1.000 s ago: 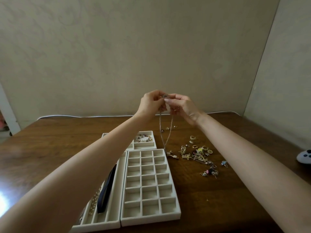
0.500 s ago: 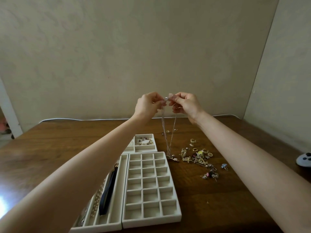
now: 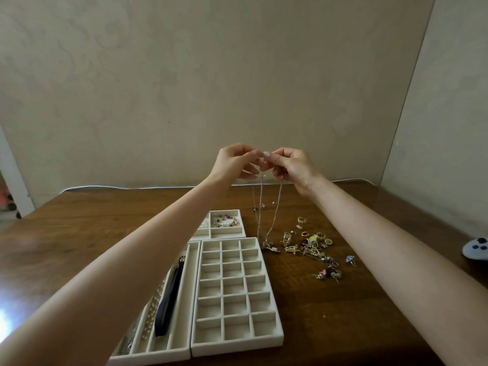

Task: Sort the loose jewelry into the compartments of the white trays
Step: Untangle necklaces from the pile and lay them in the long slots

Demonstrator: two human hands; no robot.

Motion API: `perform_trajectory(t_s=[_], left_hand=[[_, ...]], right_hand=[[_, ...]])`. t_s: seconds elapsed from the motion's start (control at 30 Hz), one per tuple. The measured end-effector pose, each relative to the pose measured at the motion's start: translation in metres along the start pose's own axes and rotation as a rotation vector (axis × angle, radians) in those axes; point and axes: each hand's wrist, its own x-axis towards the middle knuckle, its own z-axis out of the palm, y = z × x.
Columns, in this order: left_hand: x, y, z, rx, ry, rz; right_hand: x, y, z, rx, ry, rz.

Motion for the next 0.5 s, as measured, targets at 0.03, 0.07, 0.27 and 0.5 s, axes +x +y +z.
perform_trajectory(t_s=[0.03, 0.07, 0.27, 0.5], left_hand=[[-0.001, 0.0, 0.001, 0.005, -0.035, -0.001], [-0.001, 0.0, 0.002, 0.023, -0.069, -0.002], [0.002, -0.016, 0.006, 0.376, 0.046, 0.116], [0.001, -0.02, 0.002, 0.271, -0.178, -0.04]], right_hand=[[0.001, 0.001, 0.0, 0.016, -0.004, 0.02], [0.001, 0.002, 0.0, 0.038, -0.012, 0.043], [0.002, 0.007, 0.002, 0.127, -0.08, 0.118], [0.004, 0.0, 0.0, 0.122, -0.085, 0.041]])
